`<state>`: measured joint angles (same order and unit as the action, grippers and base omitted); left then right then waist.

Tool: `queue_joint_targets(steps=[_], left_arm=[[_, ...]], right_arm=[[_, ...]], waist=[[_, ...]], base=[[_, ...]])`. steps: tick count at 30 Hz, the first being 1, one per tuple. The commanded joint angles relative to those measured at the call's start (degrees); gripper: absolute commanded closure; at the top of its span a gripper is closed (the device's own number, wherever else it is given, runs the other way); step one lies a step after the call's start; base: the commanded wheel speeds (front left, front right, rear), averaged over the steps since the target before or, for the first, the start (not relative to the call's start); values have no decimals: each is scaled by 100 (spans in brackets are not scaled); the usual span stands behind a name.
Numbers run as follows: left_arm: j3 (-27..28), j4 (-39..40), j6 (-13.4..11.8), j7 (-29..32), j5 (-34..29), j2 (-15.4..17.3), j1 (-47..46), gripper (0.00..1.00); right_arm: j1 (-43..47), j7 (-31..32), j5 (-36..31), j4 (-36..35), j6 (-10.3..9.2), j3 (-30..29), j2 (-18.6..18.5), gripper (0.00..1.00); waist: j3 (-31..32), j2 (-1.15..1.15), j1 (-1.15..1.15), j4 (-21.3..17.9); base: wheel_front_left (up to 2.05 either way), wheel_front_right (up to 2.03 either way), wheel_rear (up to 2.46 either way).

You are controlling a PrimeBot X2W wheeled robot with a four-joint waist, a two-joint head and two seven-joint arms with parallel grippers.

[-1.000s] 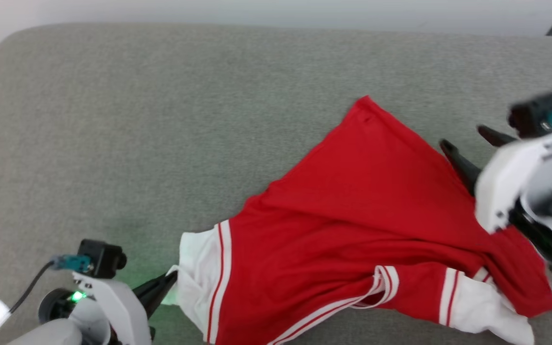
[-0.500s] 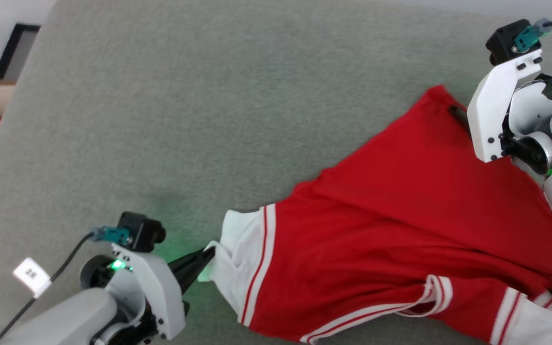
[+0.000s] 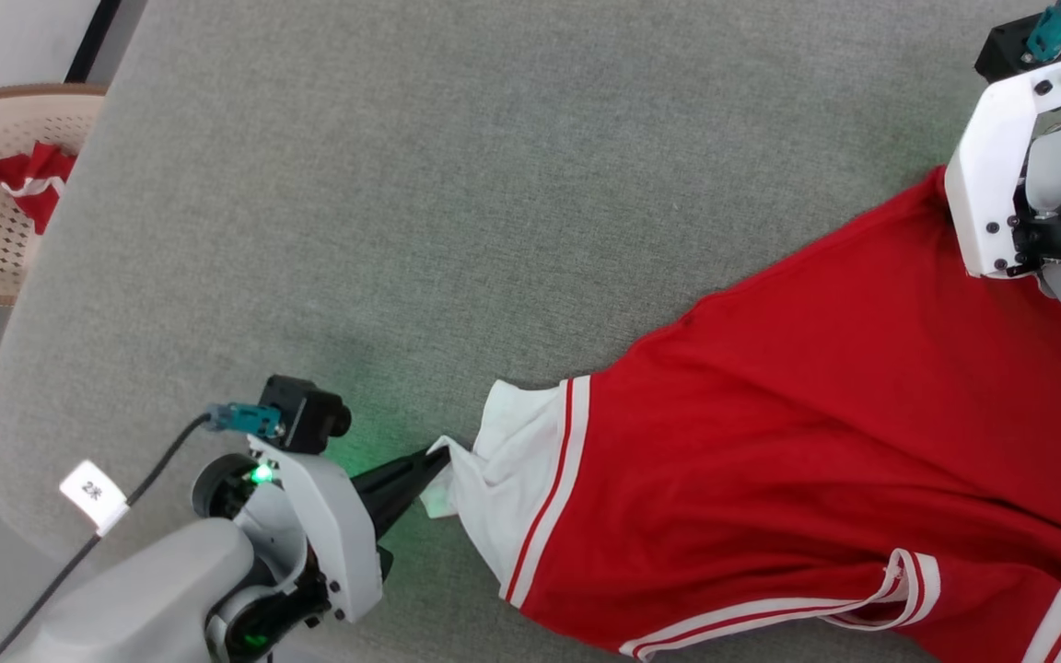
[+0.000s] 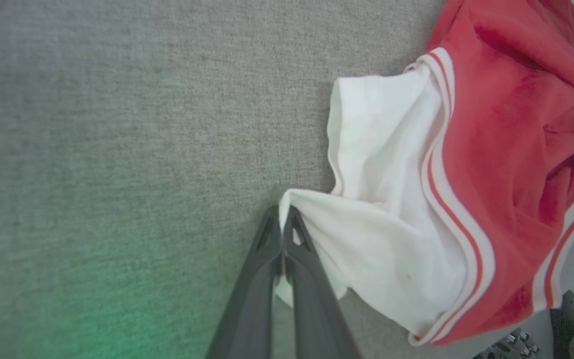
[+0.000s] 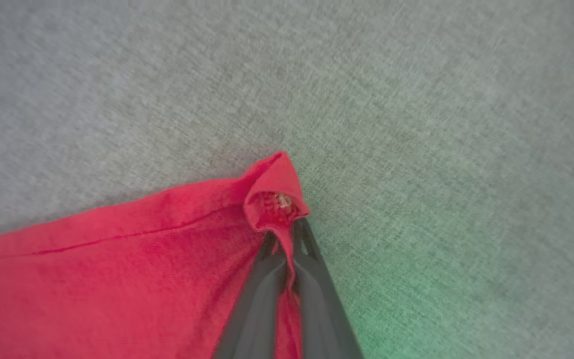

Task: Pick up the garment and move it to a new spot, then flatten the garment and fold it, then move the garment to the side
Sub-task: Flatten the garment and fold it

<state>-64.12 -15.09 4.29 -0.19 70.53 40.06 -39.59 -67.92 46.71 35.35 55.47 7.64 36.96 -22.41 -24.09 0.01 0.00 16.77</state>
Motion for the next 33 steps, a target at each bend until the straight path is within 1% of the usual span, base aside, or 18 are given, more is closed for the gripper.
queue_joint_targets(steps=[1, 2, 5, 8, 10, 15, 20, 25, 29, 33], left_arm=[[5, -102, -22, 51, 21, 32, -21, 100], [30, -140, -23, 53, 41, 61, -53, 100], [139, -189, -137, 130, 110, 177, -173, 100], [252, -106, -262, 296, 144, 342, -393, 100], [343, -51, -353, 419, 147, 470, -600, 100], [589, 30, -494, 789, 101, 783, -1243, 100], [767, -28, -562, 1232, 10, 953, -1960, 100], [867, -203, -632, 1637, -173, 991, -2697, 100], [909, -413, -532, 1818, -406, 920, -3283, 100], [934, -686, -436, 1902, -626, 832, -3788, 100]], right_arm=[[450, -27, -61, 439, -35, 89, -57, 100], [398, -97, -89, 496, -40, 74, -38, 100], [169, -387, -1, 491, -39, -23, 30, 100], [-11, -622, 67, 330, -33, -25, 29, 100], [-89, -726, 78, 128, -23, 77, 23, 100], [-226, -1061, 172, -319, -21, 180, -144, 100], [-341, -1304, 212, -670, -21, 124, -317, 100], [-456, -1481, 155, -1051, -21, -48, -465, 100], [-521, -1568, 55, -1335, -21, -317, -497, 100], [-579, -1513, -64, -1664, -21, -618, -475, 100]], waist=[[16, -1, 0, -33], [46, -1, 0, -70], [149, -1, 0, -208], [305, -1, 0, -375], [434, -1, 0, -500], [752, -1, 0, -796], [1083, -1, 0, -1060], [1358, -1, 0, -1274], [1537, -1, 0, -1388], [1667, -1, 0, -1463]], base=[[0, 0, 0], [0, 0, 0], [0, 0, 0], [0, 0, 0], [0, 0, 0], [0, 0, 0], [0, 0, 0], [0, 0, 0], [0, 0, 0], [0, 0, 0]])
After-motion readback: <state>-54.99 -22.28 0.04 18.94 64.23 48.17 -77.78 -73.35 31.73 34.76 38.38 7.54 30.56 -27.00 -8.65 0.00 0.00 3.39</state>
